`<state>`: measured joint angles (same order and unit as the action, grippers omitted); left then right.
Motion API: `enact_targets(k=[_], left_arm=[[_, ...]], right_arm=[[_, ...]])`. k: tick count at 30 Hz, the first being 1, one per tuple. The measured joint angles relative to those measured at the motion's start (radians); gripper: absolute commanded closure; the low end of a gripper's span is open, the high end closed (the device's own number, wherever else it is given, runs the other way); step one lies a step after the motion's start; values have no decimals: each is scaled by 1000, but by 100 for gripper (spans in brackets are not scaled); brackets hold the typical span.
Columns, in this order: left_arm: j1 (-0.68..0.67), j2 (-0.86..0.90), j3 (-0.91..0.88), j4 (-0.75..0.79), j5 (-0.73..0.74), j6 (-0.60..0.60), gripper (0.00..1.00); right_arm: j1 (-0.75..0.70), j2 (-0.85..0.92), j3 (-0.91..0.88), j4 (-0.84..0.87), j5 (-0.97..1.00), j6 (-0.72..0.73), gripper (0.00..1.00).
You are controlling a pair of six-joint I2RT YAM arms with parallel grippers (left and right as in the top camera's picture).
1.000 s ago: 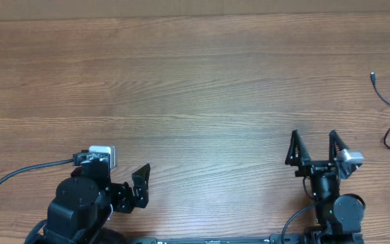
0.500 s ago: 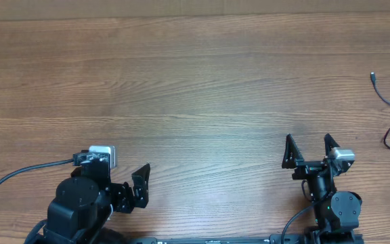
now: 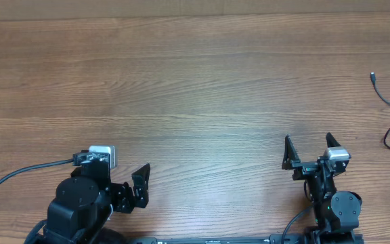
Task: Untangle cables
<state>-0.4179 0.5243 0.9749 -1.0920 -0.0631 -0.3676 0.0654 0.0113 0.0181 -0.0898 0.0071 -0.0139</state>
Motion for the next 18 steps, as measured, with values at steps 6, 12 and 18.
enact_targets(k=[6,12,18], left_arm=[[0,0,0,0,0,0,1],[0,0,0,0,0,0,0],[0,0,0,0,0,0,0]], right_arm=[[0,0,0,0,0,8,0],[0,0,0,0,0,7,0],[0,0,0,0,0,7,0]])
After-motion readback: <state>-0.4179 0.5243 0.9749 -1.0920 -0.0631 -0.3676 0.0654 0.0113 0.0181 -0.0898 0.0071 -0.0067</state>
